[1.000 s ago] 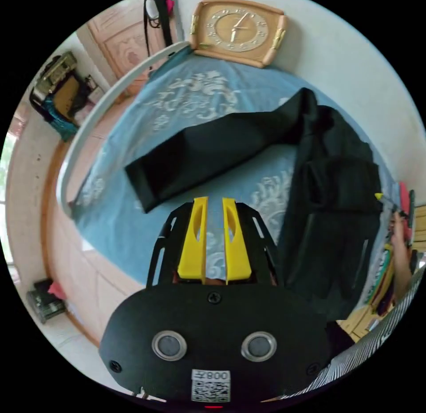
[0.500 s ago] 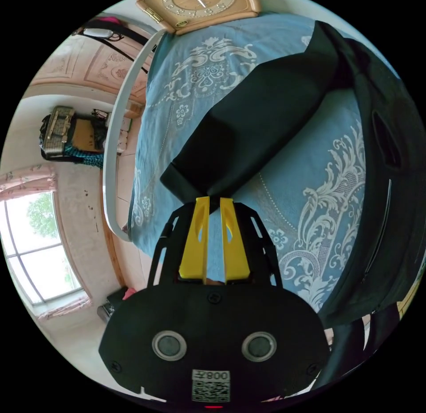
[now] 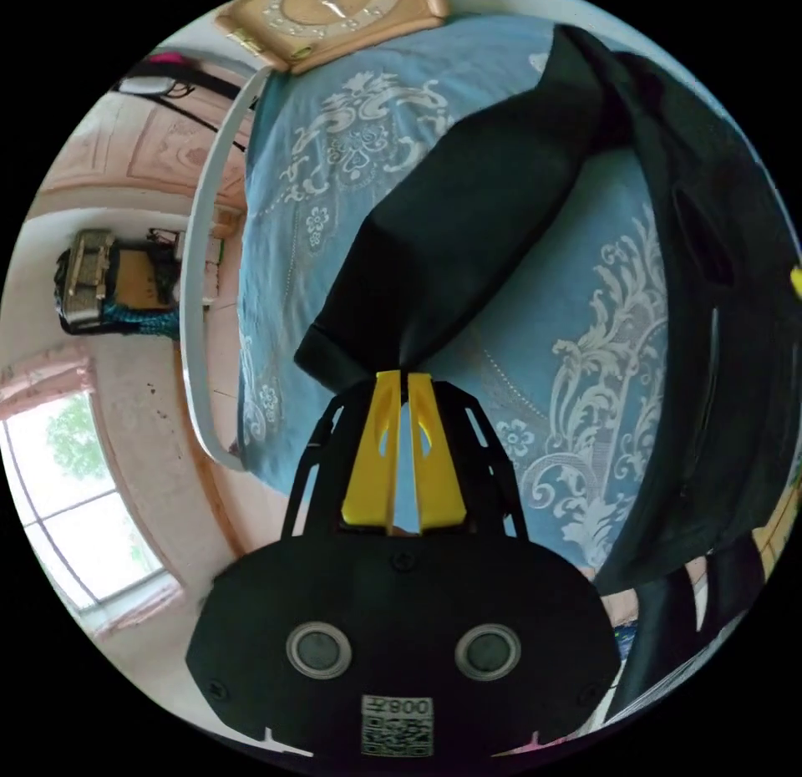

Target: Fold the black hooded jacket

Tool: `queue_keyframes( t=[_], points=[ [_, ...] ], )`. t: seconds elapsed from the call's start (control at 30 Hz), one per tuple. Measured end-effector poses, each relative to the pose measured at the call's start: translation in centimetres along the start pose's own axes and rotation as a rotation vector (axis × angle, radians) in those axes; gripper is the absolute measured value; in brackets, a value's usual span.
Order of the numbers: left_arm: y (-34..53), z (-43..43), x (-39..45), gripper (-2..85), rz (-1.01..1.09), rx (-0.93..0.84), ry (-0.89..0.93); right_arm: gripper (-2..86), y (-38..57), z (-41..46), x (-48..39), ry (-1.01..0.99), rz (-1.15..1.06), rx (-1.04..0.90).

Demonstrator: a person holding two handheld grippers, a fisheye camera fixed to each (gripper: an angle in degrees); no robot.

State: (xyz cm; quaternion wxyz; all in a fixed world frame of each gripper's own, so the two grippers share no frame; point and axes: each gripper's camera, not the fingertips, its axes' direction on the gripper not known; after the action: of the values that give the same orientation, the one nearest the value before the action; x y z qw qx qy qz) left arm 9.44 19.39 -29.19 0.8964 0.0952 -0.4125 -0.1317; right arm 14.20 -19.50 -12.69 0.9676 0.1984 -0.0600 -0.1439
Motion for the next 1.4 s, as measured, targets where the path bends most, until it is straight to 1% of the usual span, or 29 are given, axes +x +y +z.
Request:
queue_keyframes(
  t=[0.03, 0.1, 0.17, 0.3, 0.37, 0.47, 0.57, 0.73, 0.83, 0.87, 0.93, 1.0, 1.03, 1.1, 1.13, 1.2, 1.3, 1.4],
  points=[
    [0.3, -0.6, -0.3, 1.7, -0.013, 0.024, 0.047, 0.7, -0.3, 0.5, -0.3, -0.021, -0.007, -0.006],
    [1.8, -3.1, -1.0, 1.3, -0.05, 0.114, 0.236, 1.5, -2.1, 2.4, -1.7, -0.102, -0.025, -0.026],
    [2.7, -4.7, -0.8, 1.1, -0.046, 0.153, 0.327, 2.5, -3.6, 3.8, -2.8, -0.171, -0.026, -0.038],
    [4.8, -7.0, 0.7, 0.8, -0.016, 0.227, 0.427, 5.4, -6.4, 6.0, -4.4, -0.297, 0.0, -0.086],
    [5.4, -7.1, 1.3, 0.8, 0.0, 0.235, 0.47, 5.9, -6.9, 6.4, -4.7, -0.306, 0.018, -0.116],
    [5.9, -6.5, 2.4, 0.8, 0.038, 0.22, 0.495, 6.7, -7.0, 6.1, -4.4, -0.342, 0.066, -0.131],
    [6.2, -6.4, 2.9, 0.9, 0.088, 0.227, 0.494, 7.3, -7.1, 6.1, -4.0, -0.276, 0.088, -0.194],
    [5.9, -5.5, 2.7, 1.3, 0.141, 0.214, 0.475, 7.2, -7.3, 6.5, -3.4, -0.26, 0.11, -0.248],
    [5.9, -4.8, 1.5, 1.9, 0.149, 0.213, 0.501, 4.1, -7.4, 7.0, -3.4, -0.214, 0.104, -0.311],
    [6.2, -4.5, 0.3, 2.2, 0.124, 0.22, 0.538, 2.9, -7.5, 6.6, -3.4, -0.195, 0.104, -0.313],
    [7.0, -3.7, -2.3, 2.8, 0.053, 0.239, 0.658, 1.9, -7.8, 5.5, -3.3, -0.164, 0.104, -0.304],
    [8.3, -1.1, -6.2, 4.1, -0.099, 0.229, 0.858, 1.3, -8.7, 3.6, -3.3, -0.195, 0.095, -0.283],
    [8.6, -0.1, -7.0, 4.5, -0.13, 0.226, 0.923, 1.2, -8.9, 3.2, -3.2, -0.207, 0.094, -0.28],
    [9.6, 4.3, -9.7, 6.6, -0.275, 0.205, 1.168, 0.9, -10.1, 1.5, -3.3, -0.228, 0.082, -0.265],
    [9.8, 5.2, -10.2, 7.0, -0.307, 0.216, 1.217, 0.9, -10.3, 1.1, -3.3, -0.229, 0.078, -0.263],
    [9.8, 8.1, -11.6, 9.1, -0.408, 0.282, 1.381, 0.8, -11.2, -0.3, -3.4, -0.241, 0.071, -0.26],
    [8.4, 11.0, -12.1, 11.8, -0.462, 0.375, 1.551, 0.7, -12.0, -1.6, -3.1, -0.281, 0.075, -0.244],
    [6.5, 13.2, -11.7, 12.6, -0.468, 0.429, 1.671, 0.6, -12.5, -2.4, -2.6, -0.334, 0.085, -0.234]
  ],
)
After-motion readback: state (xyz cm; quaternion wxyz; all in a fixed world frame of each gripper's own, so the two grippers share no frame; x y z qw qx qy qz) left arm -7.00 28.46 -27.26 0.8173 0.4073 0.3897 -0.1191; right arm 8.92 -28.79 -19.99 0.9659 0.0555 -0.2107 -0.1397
